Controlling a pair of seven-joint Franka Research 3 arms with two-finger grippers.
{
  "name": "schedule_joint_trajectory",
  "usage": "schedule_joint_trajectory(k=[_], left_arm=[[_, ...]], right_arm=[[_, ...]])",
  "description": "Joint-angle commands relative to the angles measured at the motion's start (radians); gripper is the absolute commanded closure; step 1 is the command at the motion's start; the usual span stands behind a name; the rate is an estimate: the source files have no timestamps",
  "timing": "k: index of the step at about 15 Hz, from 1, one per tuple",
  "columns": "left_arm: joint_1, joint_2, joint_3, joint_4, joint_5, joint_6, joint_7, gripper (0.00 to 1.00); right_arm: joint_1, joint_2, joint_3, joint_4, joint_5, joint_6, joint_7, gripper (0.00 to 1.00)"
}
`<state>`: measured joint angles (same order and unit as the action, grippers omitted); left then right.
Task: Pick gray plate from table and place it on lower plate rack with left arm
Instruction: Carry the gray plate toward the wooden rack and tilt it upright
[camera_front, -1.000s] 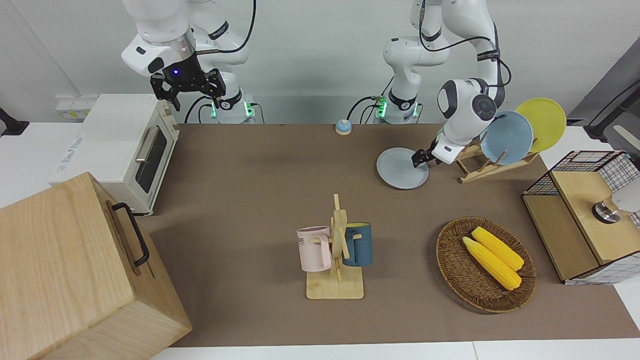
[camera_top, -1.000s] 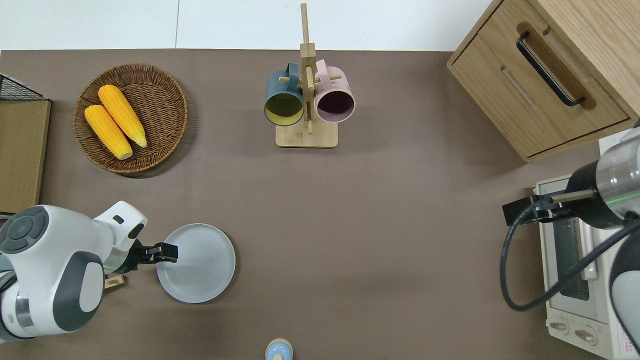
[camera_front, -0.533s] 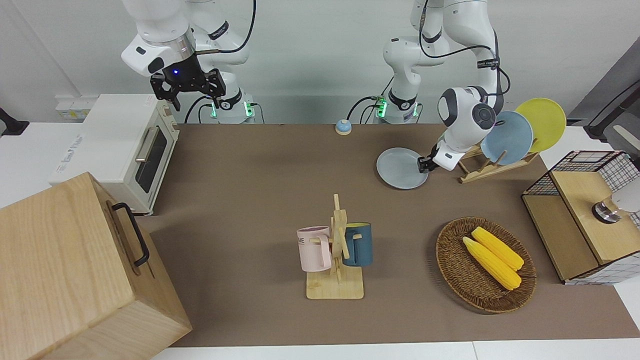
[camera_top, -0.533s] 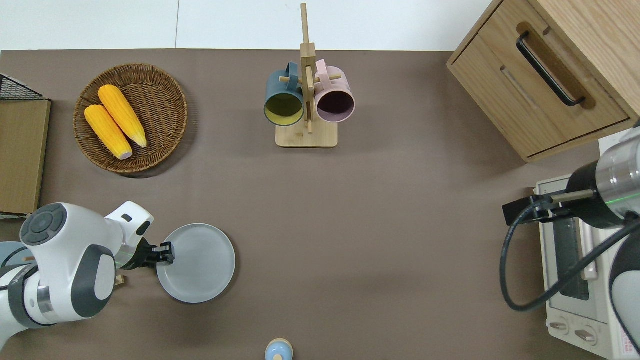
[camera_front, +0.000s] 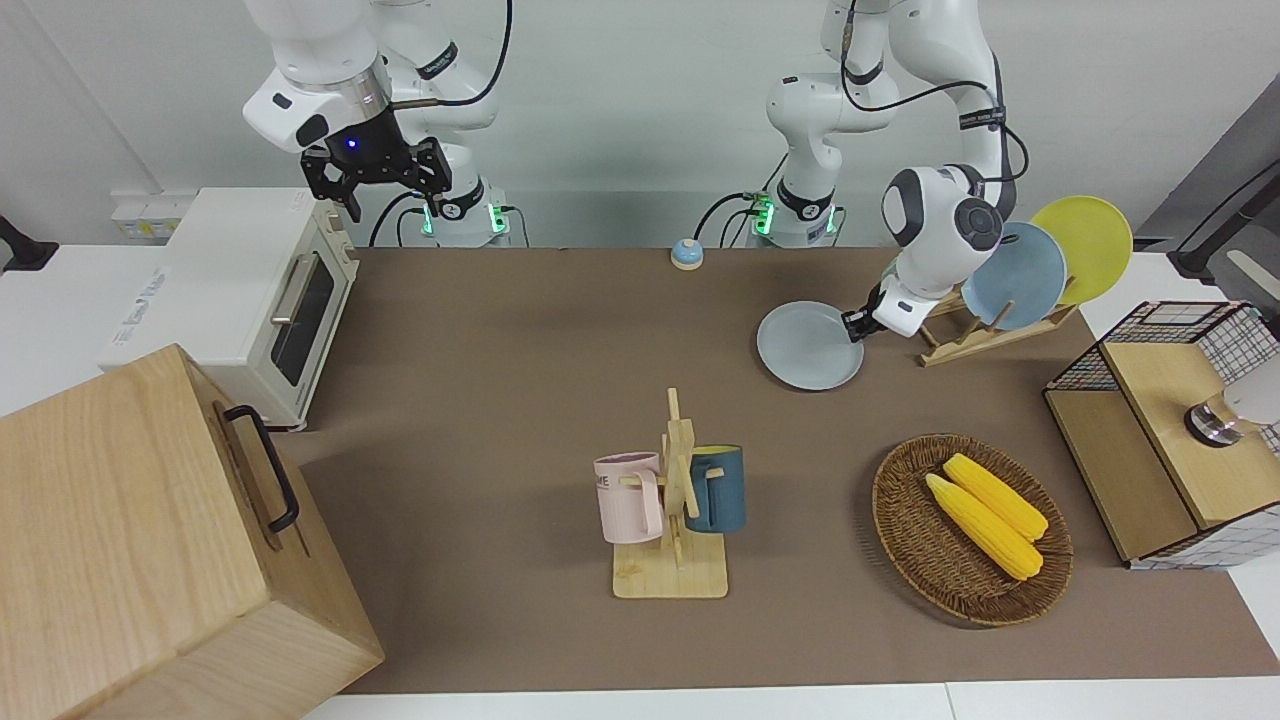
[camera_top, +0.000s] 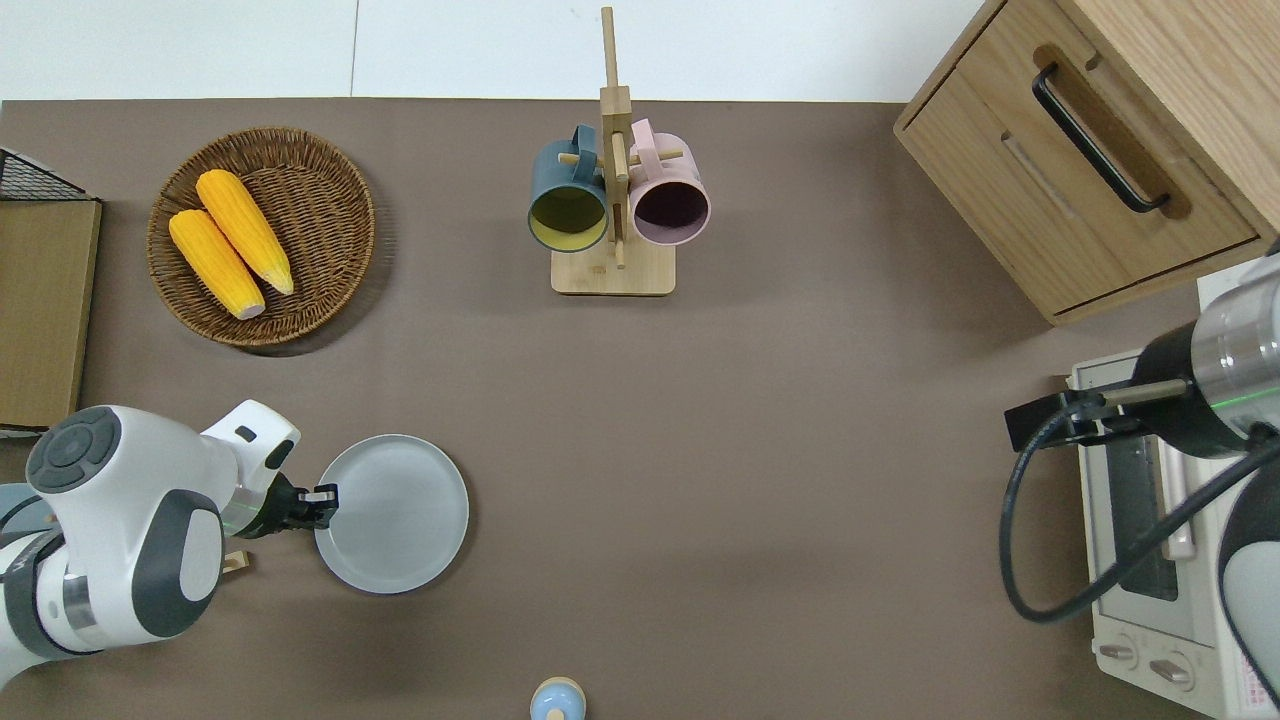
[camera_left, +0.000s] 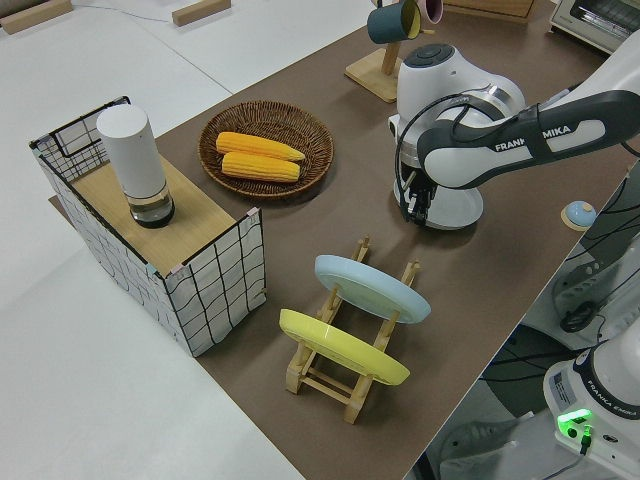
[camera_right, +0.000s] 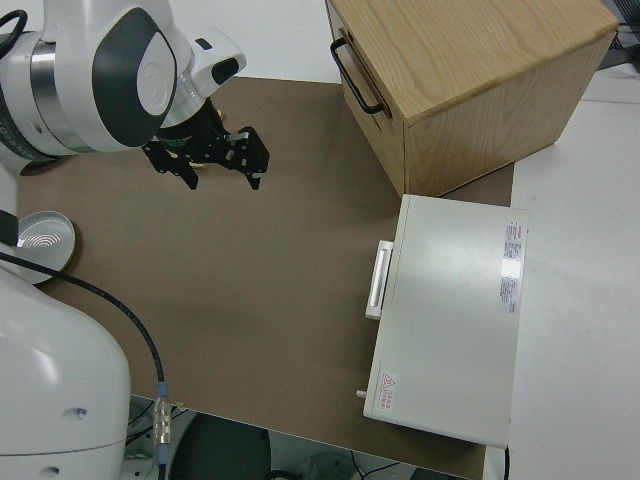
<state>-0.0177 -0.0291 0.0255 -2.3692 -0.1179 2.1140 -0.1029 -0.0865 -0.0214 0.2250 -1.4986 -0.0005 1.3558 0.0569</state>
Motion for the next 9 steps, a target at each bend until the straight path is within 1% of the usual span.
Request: schedule_joint_trajectory(k=[1, 3, 4, 7, 9], left_arm=[[0.010, -0.008, 0.005, 0.142, 0.006, -0.184, -0.021, 1.00], [0.015, -0.009, 0.017, 0.186, 0.041, -0.224, -0.044, 1.00], [0.013, -0.014, 0.017, 0.205, 0.065, -0.248, -0.082, 1.00], [0.004, -0.014, 0.013, 0.251, 0.174, -0.321, -0.165, 1.00], [0.002, -0.017, 0.010, 0.283, 0.268, -0.377, -0.188, 1.00]], right_arm=[[-0.015, -0.005, 0.007, 0.006, 0.004, -0.015, -0.003, 0.011], [-0.015, -0.005, 0.007, 0.006, 0.004, -0.015, -0.003, 0.011], [-0.013, -0.005, 0.007, 0.006, 0.004, -0.015, -0.003, 0.011], [-0.015, -0.005, 0.007, 0.006, 0.004, -0.015, -0.003, 0.011], [-0.015, -0.005, 0.007, 0.006, 0.004, -0.015, -0.003, 0.011]])
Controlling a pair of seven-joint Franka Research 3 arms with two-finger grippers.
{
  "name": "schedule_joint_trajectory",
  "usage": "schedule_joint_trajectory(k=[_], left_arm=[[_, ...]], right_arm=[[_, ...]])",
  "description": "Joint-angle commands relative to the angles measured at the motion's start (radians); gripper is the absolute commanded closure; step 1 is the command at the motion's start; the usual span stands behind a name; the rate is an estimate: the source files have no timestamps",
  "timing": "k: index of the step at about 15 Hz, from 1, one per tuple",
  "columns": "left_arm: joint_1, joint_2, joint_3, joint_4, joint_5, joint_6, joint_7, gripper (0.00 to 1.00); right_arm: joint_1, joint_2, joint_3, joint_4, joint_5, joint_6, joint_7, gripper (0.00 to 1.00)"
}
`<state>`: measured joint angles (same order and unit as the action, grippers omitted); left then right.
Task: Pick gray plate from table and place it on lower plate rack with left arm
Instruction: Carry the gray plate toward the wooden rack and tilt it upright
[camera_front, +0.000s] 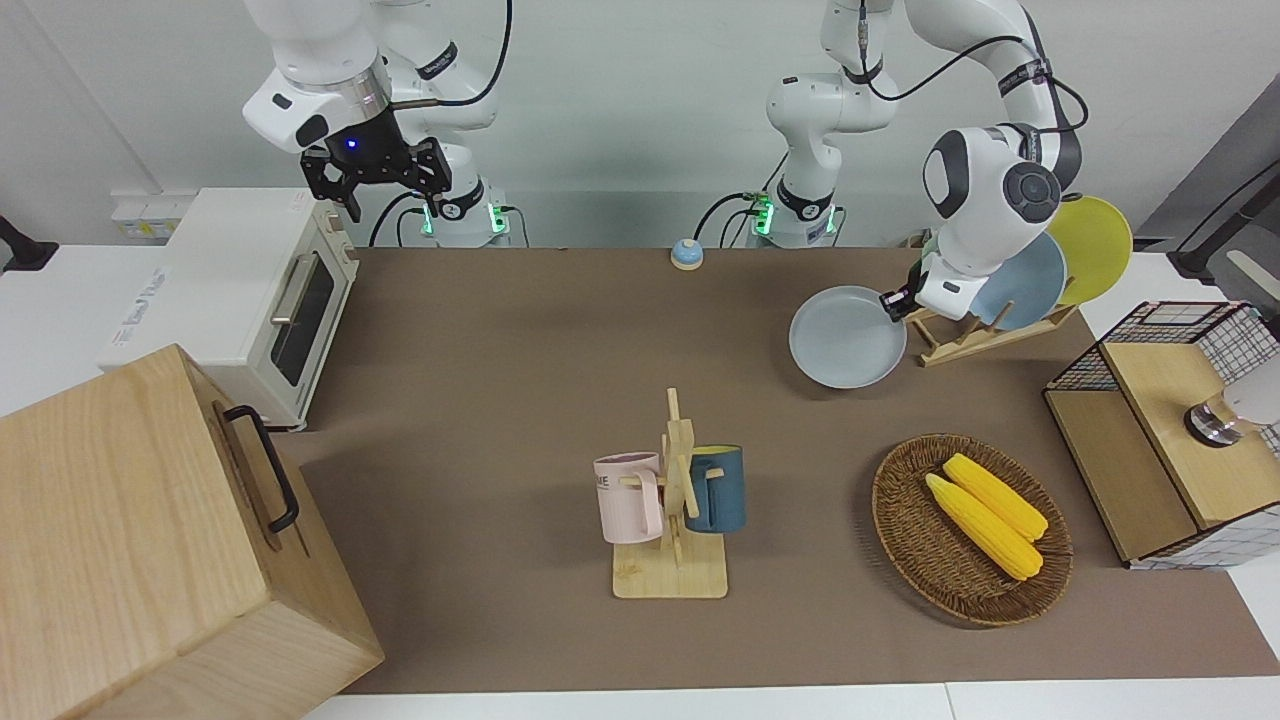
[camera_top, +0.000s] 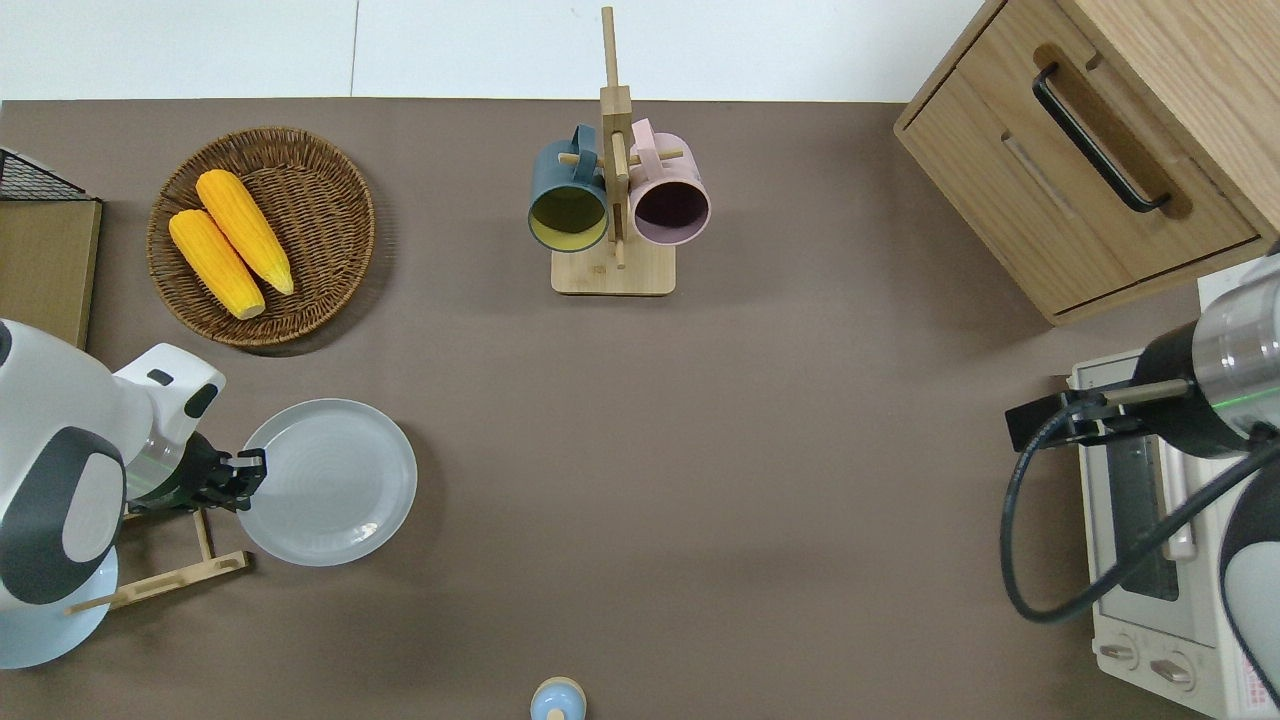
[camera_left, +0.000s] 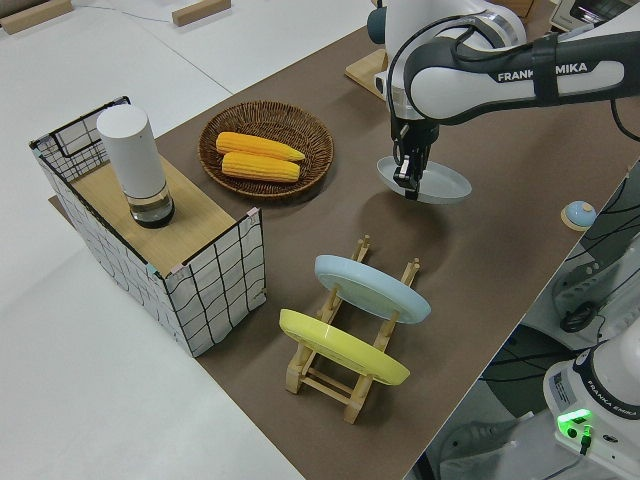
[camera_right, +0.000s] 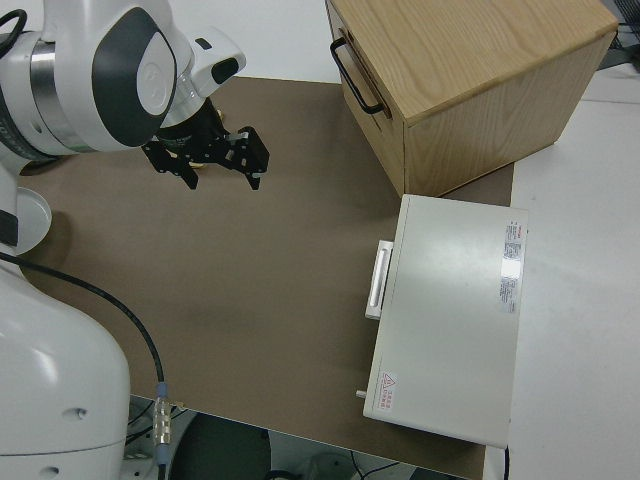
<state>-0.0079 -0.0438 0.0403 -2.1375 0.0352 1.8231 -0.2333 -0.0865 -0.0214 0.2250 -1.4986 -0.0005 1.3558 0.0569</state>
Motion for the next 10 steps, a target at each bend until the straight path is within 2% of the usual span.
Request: schedule_joint_trajectory(k=[1, 4, 6, 10], left_arm=[[-0.007, -0.005, -0.005, 0.080, 0.158, -0.134, -0.060, 1.00], [-0.009, -0.007, -0.005, 0.181, 0.254, -0.278, -0.058, 1.00], [-0.014, -0.007, -0.016, 0.199, 0.345, -0.318, -0.067, 1.00], [-0.014, 0.001, -0.088, 0.188, 0.561, -0.363, -0.158, 1.00]], right_arm=[[-0.015, -0.005, 0.007, 0.006, 0.004, -0.015, -0.003, 0.013], [-0.015, -0.005, 0.007, 0.006, 0.004, -0.015, -0.003, 0.011], [-0.015, -0.005, 0.007, 0.006, 0.004, -0.015, -0.003, 0.013], [-0.015, -0.005, 0.007, 0.006, 0.004, -0.015, -0.003, 0.011]])
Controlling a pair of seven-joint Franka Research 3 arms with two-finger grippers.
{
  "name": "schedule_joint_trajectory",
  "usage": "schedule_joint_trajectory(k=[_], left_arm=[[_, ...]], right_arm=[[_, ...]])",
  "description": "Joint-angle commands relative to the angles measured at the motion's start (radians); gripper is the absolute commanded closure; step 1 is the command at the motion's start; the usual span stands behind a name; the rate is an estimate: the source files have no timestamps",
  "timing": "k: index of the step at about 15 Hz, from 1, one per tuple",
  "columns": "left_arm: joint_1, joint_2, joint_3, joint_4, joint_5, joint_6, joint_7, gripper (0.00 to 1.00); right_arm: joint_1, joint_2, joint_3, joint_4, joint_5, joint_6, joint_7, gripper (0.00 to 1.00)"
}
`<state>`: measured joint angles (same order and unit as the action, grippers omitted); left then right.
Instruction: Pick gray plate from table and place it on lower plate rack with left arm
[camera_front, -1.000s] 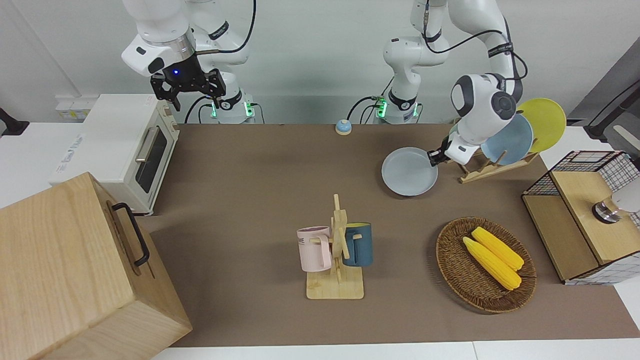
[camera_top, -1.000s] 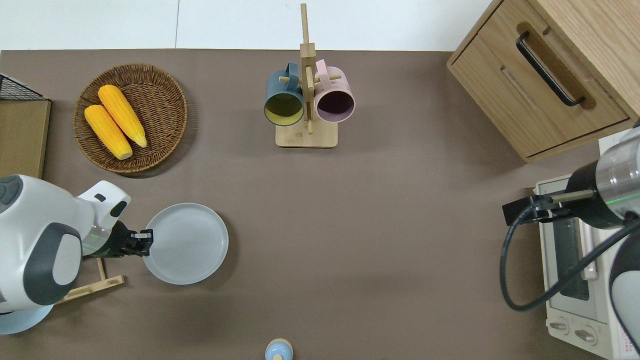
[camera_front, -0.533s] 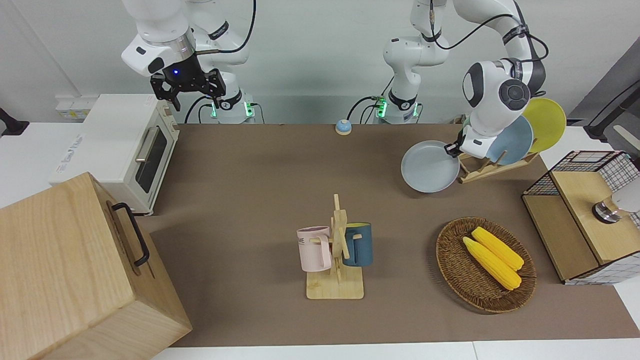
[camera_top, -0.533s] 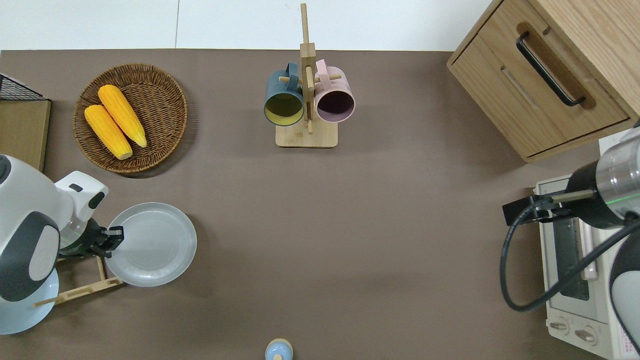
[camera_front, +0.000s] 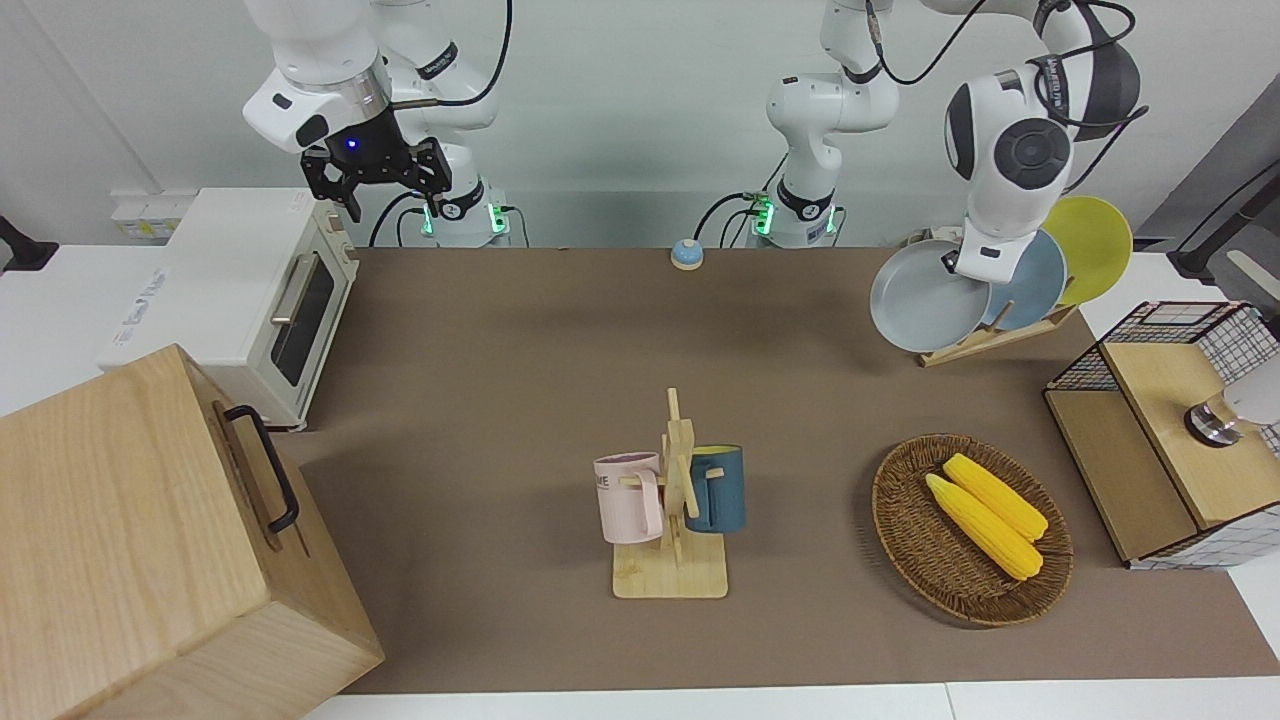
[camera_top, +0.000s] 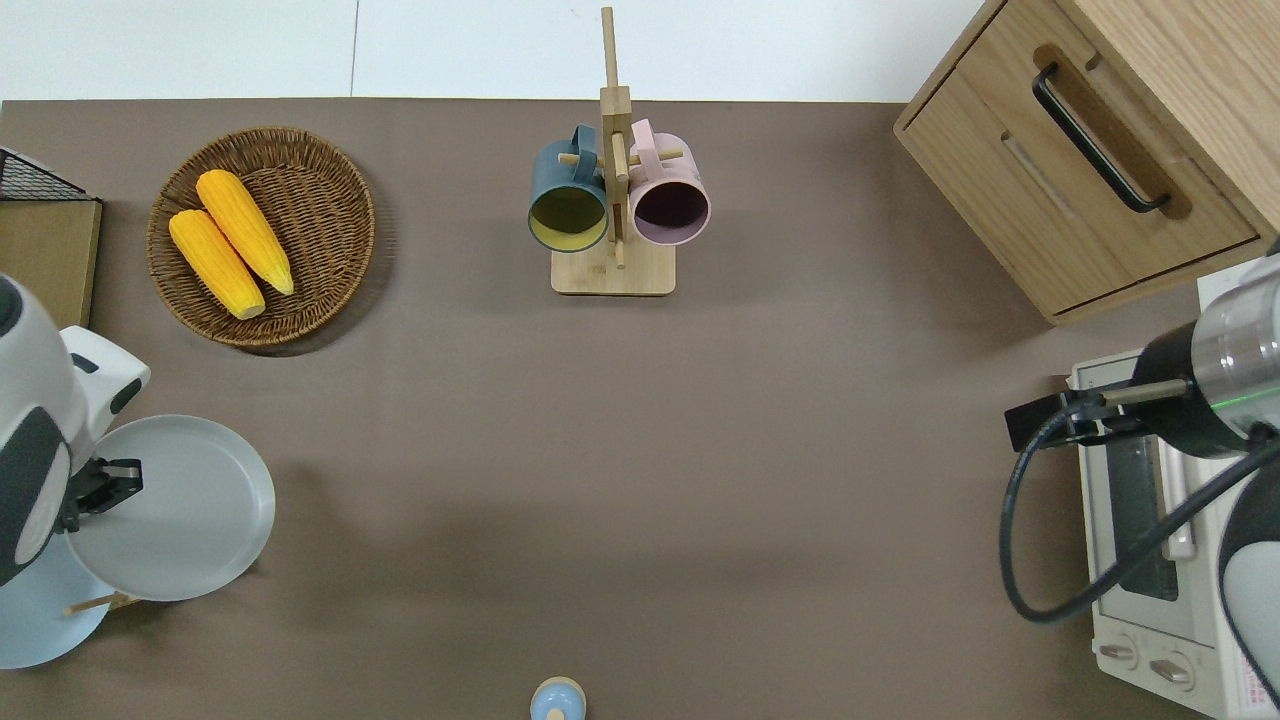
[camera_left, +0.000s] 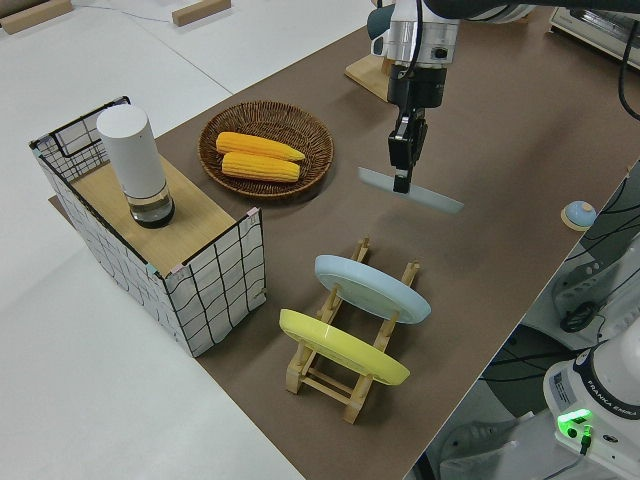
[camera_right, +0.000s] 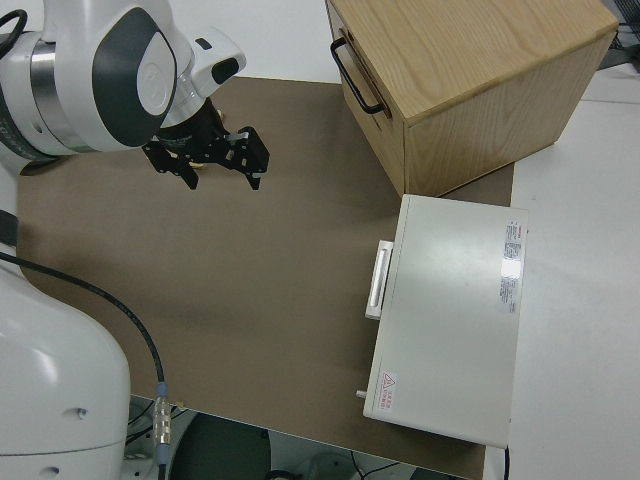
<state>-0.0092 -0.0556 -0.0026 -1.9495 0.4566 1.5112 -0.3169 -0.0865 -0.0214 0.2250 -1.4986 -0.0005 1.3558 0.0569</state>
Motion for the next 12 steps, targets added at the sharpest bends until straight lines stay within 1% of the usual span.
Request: schedule_joint_trajectory(k=[1, 4, 8, 10, 12], left_arm=[[-0.012, 0.014, -0.054, -0.006, 0.175, -0.068, -0.102, 1.00], [-0.012, 0.026, -0.073, -0.038, 0.278, -0.094, -0.171, 1.00], [-0.009, 0.042, -0.071, -0.098, 0.345, -0.134, -0.243, 1.00], [-0.011, 0.054, -0.073, -0.111, 0.356, -0.134, -0.293, 1.00], [-0.012, 0.066, -0.073, -0.121, 0.353, -0.134, -0.317, 1.00]], right_arm=[[-0.015, -0.005, 0.007, 0.006, 0.004, -0.015, -0.003, 0.011], [-0.013, -0.005, 0.007, 0.006, 0.004, -0.015, -0.003, 0.011], [-0.015, -0.005, 0.007, 0.006, 0.004, -0.015, -0.003, 0.011], [-0.013, -0.005, 0.007, 0.006, 0.004, -0.015, -0.003, 0.013], [-0.015, -0.005, 0.007, 0.006, 0.004, -0.015, -0.003, 0.011]])
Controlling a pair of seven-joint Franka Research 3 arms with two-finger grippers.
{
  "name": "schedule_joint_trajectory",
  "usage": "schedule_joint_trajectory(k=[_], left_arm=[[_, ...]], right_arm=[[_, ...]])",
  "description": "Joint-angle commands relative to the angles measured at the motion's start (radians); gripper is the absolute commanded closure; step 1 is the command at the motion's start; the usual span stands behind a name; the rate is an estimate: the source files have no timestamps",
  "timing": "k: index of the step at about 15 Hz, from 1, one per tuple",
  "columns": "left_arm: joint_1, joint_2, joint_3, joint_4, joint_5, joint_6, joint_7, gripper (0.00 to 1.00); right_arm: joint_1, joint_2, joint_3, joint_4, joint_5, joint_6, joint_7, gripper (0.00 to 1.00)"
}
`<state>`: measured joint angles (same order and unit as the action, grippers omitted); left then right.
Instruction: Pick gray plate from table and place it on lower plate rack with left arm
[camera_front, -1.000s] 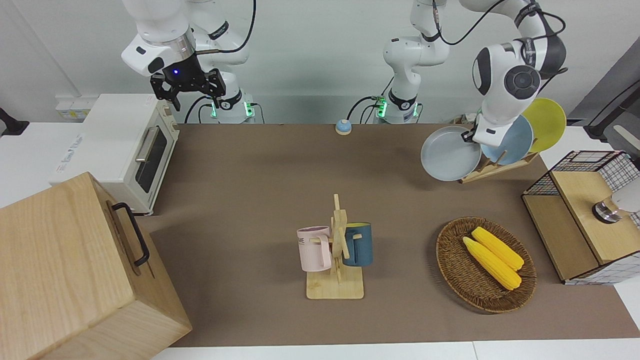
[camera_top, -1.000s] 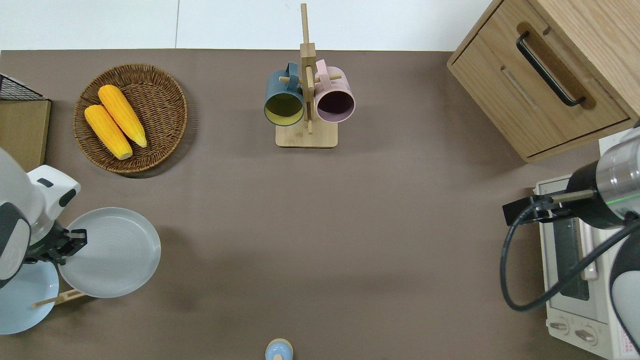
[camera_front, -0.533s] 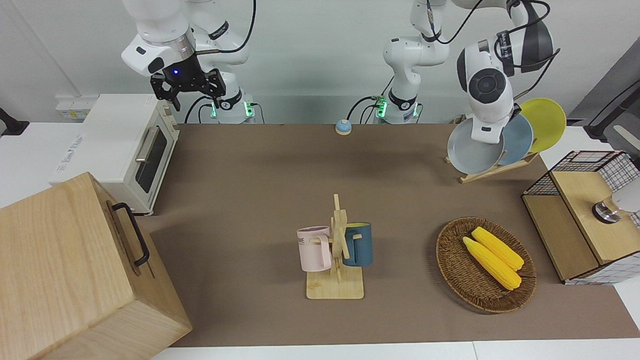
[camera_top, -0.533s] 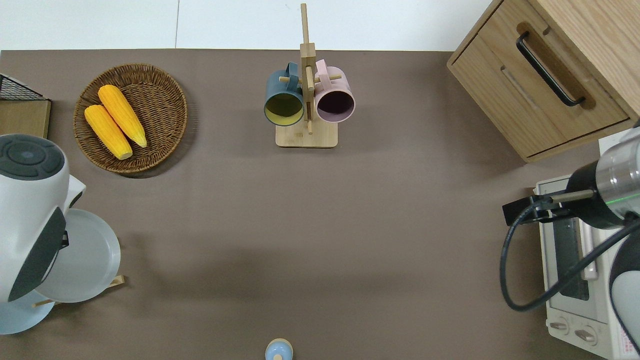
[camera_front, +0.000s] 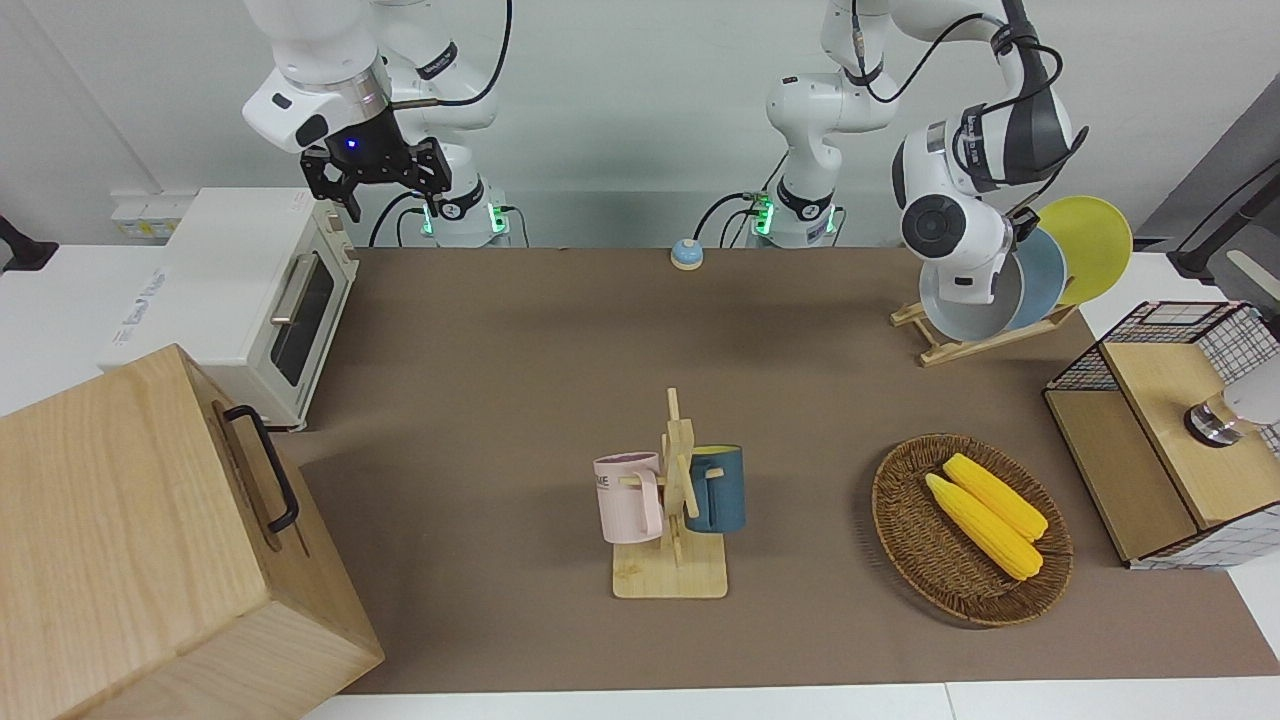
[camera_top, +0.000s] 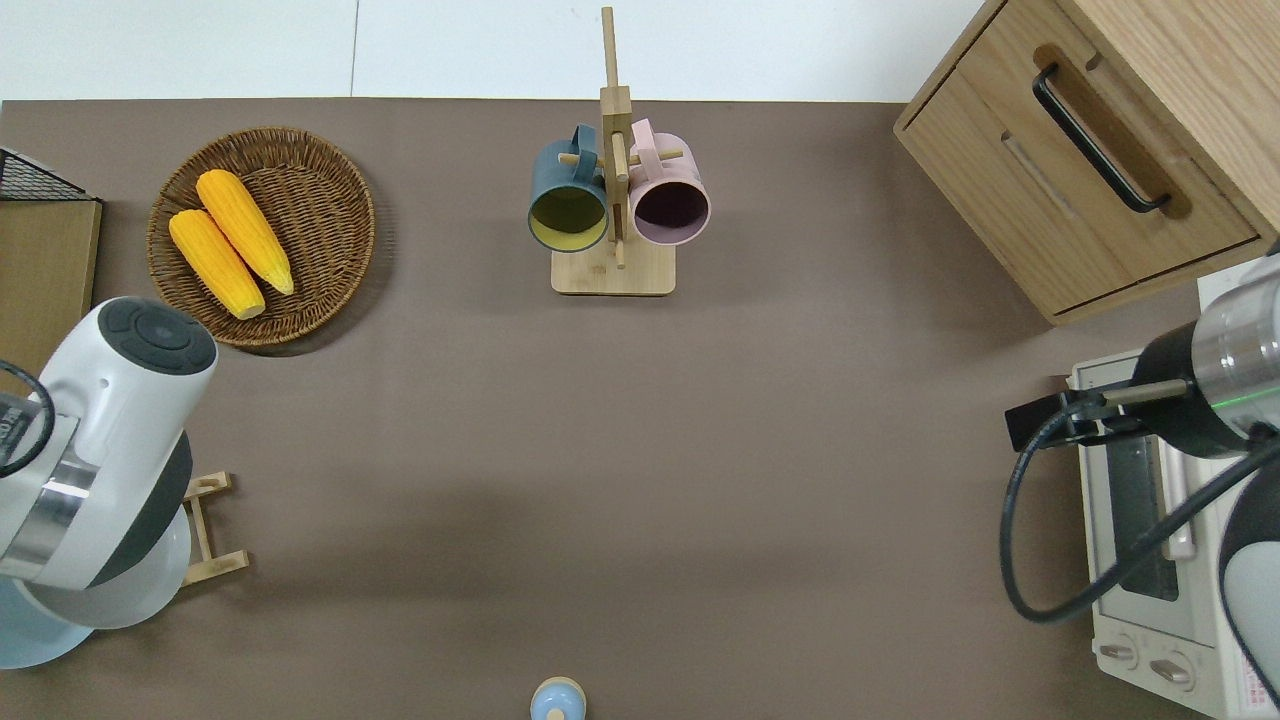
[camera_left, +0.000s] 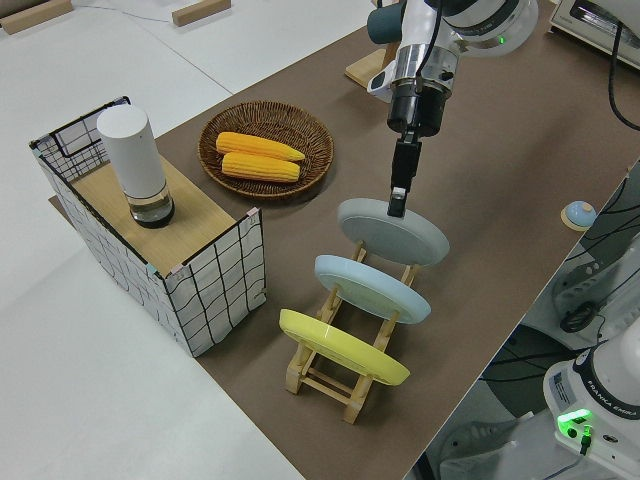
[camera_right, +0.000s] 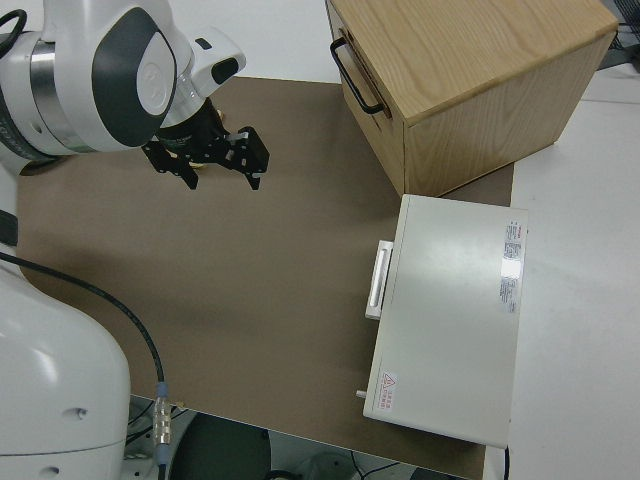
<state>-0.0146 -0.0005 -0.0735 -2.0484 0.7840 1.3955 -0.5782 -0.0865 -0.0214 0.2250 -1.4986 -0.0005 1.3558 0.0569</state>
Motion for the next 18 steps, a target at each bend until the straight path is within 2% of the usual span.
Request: schedule_joint_trajectory(k=[1, 4, 5, 8, 9, 10, 11, 13, 15, 18], left_arm=[[-0.007, 0.011, -0.003, -0.024, 0.020, -0.016, -0.066, 1.00], [-0.008, 0.016, -0.014, -0.027, -0.003, -0.015, -0.086, 1.00], [-0.007, 0.016, -0.020, -0.027, -0.018, -0.015, -0.088, 0.96], [-0.007, 0.016, -0.032, -0.026, -0.051, -0.010, -0.089, 0.51], [-0.007, 0.016, -0.034, -0.026, -0.051, -0.009, -0.091, 0.47], [-0.007, 0.016, -0.034, -0.026, -0.052, -0.006, -0.088, 0.37], [-0.007, 0.016, -0.034, -0.024, -0.061, -0.006, -0.088, 0.35], [-0.005, 0.014, -0.034, -0.010, -0.101, 0.002, -0.072, 0.22], [-0.007, 0.013, -0.034, 0.011, -0.161, 0.034, -0.072, 0.01], [-0.007, 0.007, -0.034, 0.071, -0.282, 0.098, -0.072, 0.00]], right_arm=[[-0.013, -0.005, 0.007, 0.006, 0.004, -0.015, -0.003, 0.011], [-0.013, -0.005, 0.007, 0.006, 0.004, -0.015, -0.003, 0.011], [-0.015, -0.005, 0.007, 0.006, 0.004, -0.015, -0.003, 0.011], [-0.015, -0.005, 0.007, 0.006, 0.004, -0.015, -0.003, 0.011], [-0.015, -0.005, 0.007, 0.006, 0.004, -0.015, -0.003, 0.011], [-0.013, -0.005, 0.007, 0.006, 0.004, -0.015, -0.003, 0.011], [-0.013, -0.005, 0.007, 0.006, 0.004, -0.015, -0.003, 0.011], [-0.015, -0.005, 0.007, 0.006, 0.004, -0.015, -0.003, 0.011], [-0.013, -0.005, 0.007, 0.006, 0.004, -0.015, -0.003, 0.011], [-0.015, -0.005, 0.007, 0.006, 0.004, -0.015, -0.003, 0.011]])
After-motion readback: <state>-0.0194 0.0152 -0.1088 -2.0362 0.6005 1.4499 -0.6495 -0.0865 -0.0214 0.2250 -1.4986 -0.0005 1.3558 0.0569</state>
